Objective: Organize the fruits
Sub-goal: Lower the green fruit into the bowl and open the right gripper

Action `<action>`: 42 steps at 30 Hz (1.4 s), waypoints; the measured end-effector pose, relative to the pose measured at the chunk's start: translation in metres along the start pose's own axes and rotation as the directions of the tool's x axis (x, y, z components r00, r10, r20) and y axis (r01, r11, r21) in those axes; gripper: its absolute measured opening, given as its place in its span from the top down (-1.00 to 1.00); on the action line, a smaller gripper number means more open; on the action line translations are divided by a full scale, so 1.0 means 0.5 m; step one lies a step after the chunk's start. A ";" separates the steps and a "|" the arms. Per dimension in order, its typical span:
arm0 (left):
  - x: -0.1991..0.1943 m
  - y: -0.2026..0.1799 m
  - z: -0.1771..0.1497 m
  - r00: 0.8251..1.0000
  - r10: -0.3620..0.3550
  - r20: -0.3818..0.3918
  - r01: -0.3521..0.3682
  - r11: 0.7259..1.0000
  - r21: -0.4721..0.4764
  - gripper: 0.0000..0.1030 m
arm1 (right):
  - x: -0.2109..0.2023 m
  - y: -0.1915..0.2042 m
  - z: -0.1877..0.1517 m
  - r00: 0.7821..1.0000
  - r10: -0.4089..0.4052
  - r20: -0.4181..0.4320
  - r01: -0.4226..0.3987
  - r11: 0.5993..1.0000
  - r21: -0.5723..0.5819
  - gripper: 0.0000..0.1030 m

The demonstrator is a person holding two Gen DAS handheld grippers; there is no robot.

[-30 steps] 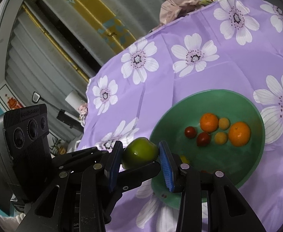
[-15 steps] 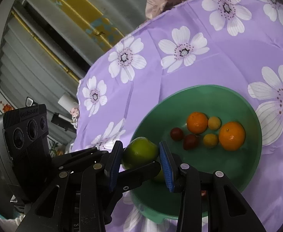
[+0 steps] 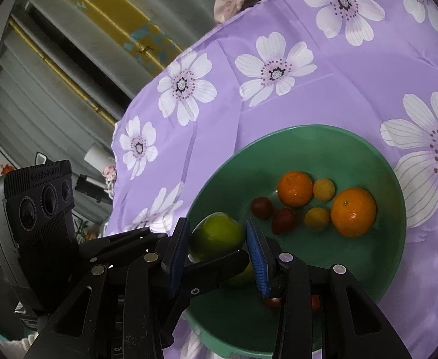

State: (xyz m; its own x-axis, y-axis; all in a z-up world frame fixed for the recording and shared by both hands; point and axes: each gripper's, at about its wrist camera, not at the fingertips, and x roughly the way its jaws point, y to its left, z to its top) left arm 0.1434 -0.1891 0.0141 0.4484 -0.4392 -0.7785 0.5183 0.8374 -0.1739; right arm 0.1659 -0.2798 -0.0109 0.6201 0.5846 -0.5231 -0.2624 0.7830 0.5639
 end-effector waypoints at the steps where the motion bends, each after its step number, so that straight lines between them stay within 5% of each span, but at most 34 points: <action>1: 0.002 0.000 0.000 1.000 0.000 -0.002 0.000 1.000 0.000 0.34 | 0.000 -0.001 0.000 1.000 -0.002 -0.002 0.002 1.000 0.001 0.21; 42: 0.041 -0.007 0.011 0.997 0.000 -0.076 0.001 1.000 0.007 0.34 | 0.009 -0.010 -0.002 0.996 -0.070 -0.047 0.070 0.998 -0.002 0.21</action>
State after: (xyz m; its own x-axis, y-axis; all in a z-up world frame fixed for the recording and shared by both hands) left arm 0.1549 -0.2029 0.0021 0.3913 -0.4133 -0.8222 0.5237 0.8347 -0.1703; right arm 0.1694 -0.2808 -0.0166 0.6014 0.5374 -0.5912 -0.2198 0.8227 0.5243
